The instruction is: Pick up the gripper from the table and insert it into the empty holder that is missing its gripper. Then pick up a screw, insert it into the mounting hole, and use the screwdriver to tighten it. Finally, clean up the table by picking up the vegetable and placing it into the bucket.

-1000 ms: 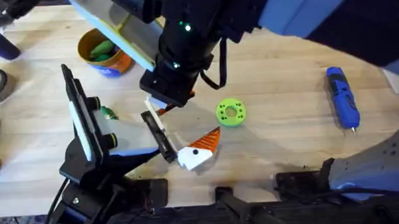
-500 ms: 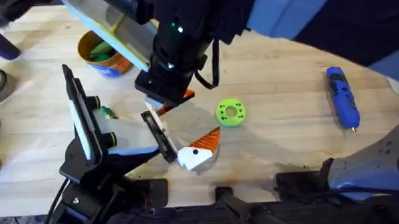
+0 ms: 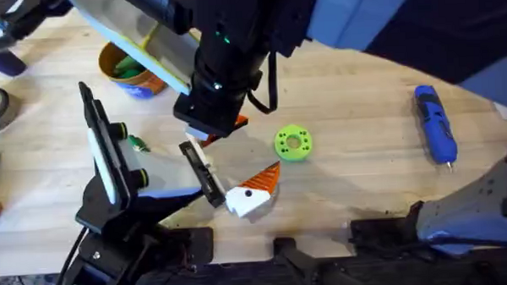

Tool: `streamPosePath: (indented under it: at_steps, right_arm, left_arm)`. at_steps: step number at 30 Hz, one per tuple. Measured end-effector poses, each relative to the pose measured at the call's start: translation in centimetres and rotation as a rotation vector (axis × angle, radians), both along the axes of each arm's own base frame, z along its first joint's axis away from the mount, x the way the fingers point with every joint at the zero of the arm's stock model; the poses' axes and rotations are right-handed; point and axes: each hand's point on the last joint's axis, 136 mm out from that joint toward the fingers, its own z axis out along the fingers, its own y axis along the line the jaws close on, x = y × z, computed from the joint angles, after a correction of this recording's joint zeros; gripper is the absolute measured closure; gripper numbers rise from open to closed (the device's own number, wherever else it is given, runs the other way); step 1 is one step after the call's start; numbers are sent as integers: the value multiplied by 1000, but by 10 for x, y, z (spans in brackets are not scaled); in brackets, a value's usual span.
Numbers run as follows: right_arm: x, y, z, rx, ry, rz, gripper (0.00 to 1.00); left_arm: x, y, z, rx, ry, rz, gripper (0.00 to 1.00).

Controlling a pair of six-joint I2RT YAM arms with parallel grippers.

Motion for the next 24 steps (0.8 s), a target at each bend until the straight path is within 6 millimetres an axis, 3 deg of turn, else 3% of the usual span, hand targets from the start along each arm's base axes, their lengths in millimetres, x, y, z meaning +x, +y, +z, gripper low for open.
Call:
streamPosePath:
  at_steps: [9, 12, 16, 18, 24]
  right_arm:
    - [4, -2, -1, -18, -29, -9, 959]
    - [7, -4, -1, -25, -40, -17, 706]
    - [17, -11, -1, -47, -71, -45, 90]
    - [23, -14, -1, -48, -72, -65, 13]
    - [30, -23, -2, -53, -48, -120, 7]
  left_arm:
    - [0, 0, 0, 0, 1, 0, 10]
    - [0, 0, 0, 0, 0, 0, 10]
    - [1, 0, 0, -1, 2, 5, 10]
    - [1, 1, 0, -2, 4, 7, 10]
    - [1, 0, 0, 0, 0, 4, 10]
